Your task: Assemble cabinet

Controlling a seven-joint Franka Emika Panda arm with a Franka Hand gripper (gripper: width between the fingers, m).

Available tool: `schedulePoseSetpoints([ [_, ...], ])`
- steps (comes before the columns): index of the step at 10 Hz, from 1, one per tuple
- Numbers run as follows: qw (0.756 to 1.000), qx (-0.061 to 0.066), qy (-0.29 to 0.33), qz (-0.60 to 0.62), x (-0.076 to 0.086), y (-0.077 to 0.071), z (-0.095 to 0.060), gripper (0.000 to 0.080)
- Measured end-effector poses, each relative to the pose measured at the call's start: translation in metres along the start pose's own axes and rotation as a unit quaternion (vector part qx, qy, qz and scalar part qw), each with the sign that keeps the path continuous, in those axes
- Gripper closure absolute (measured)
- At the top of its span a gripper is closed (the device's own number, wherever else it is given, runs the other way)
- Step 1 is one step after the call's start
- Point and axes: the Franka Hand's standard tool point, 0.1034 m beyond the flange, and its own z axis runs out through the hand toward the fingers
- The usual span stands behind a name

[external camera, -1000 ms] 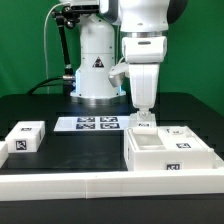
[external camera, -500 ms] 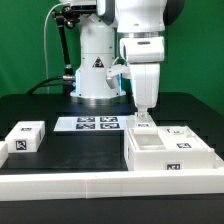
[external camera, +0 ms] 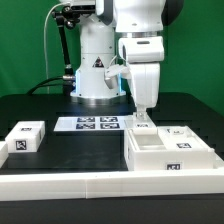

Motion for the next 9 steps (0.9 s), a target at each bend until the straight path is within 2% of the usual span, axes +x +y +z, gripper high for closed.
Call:
schedulePoseSetpoints([
  [3, 1.000, 0.004, 0.002, -0.001, -0.001, 0.019, 0.000, 0.0729],
  [4, 1.000, -0.002, 0.005, 0.001, 0.000, 0.032, -0.001, 0.0729],
  [5, 1.000, -0.005, 0.007, 0.002, 0.001, 0.039, -0.001, 0.0729],
  [7, 1.000, -0.010, 0.010, -0.001, 0.002, 0.048, -0.002, 0.0729],
  [9, 1.000, -0.012, 0.010, -0.003, 0.002, 0.051, -0.002, 0.0729],
])
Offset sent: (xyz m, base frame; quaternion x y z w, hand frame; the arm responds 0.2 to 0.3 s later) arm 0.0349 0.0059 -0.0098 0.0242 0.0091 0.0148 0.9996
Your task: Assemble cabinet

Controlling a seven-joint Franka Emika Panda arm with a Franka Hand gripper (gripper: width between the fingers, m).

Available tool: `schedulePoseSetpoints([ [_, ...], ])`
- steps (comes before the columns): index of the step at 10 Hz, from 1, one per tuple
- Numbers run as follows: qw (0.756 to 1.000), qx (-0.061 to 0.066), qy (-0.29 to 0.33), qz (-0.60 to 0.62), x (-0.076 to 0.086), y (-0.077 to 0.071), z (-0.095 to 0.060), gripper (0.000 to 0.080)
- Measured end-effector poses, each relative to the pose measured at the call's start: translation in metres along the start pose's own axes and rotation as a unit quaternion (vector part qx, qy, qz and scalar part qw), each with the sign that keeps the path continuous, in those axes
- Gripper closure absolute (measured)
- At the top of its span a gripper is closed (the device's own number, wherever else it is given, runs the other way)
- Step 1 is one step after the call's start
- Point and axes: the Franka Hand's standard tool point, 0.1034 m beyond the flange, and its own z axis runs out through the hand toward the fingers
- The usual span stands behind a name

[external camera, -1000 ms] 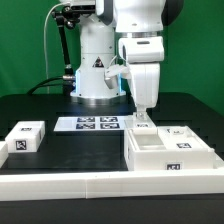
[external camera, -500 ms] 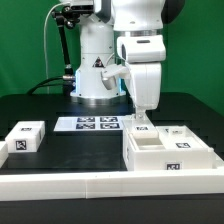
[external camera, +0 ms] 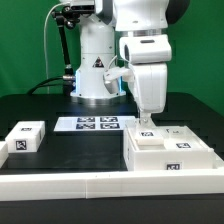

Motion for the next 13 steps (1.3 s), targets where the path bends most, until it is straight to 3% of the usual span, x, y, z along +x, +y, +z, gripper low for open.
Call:
schedulePoseSetpoints([
  [4, 1.000, 0.000, 0.000, 0.000, 0.000, 0.000, 0.000, 0.0729],
  [7, 1.000, -0.011, 0.007, 0.000, -0.003, 0.029, 0.000, 0.0729],
  [8, 1.000, -0.018, 0.010, -0.014, -0.003, 0.047, 0.000, 0.0729],
  [9, 1.000, -0.010, 0.012, -0.019, -0.004, 0.056, 0.001, 0.0729],
  [10, 1.000, 0.000, 0.011, -0.018, -0.004, 0.056, 0.002, 0.0729],
  [11, 1.000, 0.023, 0.008, -0.012, -0.003, 0.057, 0.002, 0.0729],
  [13, 1.000, 0.023, 0.008, -0.008, -0.003, 0.057, 0.002, 0.0690],
])
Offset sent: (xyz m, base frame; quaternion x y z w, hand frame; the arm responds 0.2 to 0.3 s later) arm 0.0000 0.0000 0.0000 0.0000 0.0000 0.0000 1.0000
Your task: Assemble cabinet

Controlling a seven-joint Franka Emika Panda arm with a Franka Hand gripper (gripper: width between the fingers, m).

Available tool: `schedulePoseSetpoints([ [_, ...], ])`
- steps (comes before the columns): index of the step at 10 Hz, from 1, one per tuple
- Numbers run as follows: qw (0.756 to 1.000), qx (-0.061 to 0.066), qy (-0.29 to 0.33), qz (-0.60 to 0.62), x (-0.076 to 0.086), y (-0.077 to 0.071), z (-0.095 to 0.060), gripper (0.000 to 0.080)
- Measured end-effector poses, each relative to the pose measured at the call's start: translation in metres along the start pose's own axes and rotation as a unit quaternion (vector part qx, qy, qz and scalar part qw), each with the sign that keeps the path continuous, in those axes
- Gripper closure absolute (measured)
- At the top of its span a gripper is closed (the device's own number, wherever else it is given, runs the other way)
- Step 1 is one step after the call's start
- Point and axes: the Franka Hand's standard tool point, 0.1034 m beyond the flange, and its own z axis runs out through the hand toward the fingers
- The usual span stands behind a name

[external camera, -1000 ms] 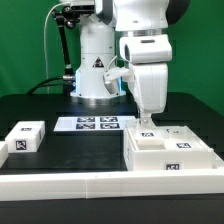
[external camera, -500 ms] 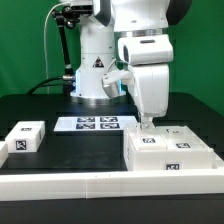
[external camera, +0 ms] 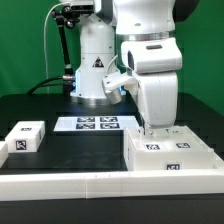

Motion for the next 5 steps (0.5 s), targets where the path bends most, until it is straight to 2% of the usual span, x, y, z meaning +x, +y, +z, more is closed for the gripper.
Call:
schedulePoseSetpoints([
  [1, 1.000, 0.000, 0.000, 0.000, -0.0002, -0.0001, 0.0003, 0.0690],
  [4, 1.000, 0.001, 0.000, 0.000, -0.0004, -0.0003, 0.0007, 0.0170],
  [5, 1.000, 0.001, 0.000, 0.000, -0.0005, -0.0003, 0.0008, 0.0043],
])
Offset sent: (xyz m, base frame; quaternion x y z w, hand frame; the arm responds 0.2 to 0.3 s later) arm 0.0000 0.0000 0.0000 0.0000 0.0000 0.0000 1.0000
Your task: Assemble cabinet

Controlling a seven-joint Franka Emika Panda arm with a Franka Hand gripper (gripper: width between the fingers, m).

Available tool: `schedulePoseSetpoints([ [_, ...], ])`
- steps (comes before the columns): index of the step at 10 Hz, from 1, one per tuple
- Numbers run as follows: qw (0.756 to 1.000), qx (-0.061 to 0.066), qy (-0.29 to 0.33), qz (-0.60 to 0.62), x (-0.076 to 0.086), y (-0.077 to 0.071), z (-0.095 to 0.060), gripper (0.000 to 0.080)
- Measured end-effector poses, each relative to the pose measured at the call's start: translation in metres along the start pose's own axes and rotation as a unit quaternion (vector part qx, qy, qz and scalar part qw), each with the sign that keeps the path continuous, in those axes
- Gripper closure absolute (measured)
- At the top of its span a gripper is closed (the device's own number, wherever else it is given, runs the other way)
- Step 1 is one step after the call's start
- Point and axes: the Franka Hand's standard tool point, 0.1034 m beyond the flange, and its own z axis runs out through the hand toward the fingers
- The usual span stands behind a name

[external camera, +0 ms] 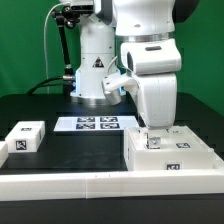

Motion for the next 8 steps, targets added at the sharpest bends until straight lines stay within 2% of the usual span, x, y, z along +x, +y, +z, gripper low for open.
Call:
schedulePoseSetpoints([
  [1, 1.000, 0.000, 0.000, 0.000, 0.000, 0.000, 0.000, 0.0009],
  [5, 1.000, 0.000, 0.000, 0.003, 0.000, 0.000, -0.001, 0.0003],
  [7, 1.000, -0.005, -0.007, 0.017, 0.004, -0.010, -0.015, 0.0003],
  [8, 0.999, -0.010, -0.014, 0.029, 0.008, -0.022, -0.029, 0.0003],
])
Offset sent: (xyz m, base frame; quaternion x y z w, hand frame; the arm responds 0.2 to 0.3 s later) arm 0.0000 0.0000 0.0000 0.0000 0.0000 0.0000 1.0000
